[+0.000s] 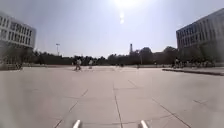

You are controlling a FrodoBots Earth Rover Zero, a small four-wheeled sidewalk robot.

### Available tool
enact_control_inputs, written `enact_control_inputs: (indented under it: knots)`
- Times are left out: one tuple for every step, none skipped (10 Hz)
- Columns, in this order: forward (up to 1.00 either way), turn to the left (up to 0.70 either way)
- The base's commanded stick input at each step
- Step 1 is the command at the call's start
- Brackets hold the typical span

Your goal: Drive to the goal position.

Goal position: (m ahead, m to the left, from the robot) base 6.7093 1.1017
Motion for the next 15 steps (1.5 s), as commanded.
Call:
enact_control_inputs:
  knots:
    - [0.7,0.0]
    - [0.7,0.0]
    - [0.7,0.0]
    - [0.7,0.0]
    - [0.7,0.0]
    - [0.7,0.0]
    - [0.7,0.0]
    - [0.7,0.0]
    - [0.7,0.0]
    - [0.7,0.0]
    - [0.7,0.0]
    - [0.7,0.0]
    - [0.7,0.0]
    - [0.7,0.0]
    - [0.7,0.0]
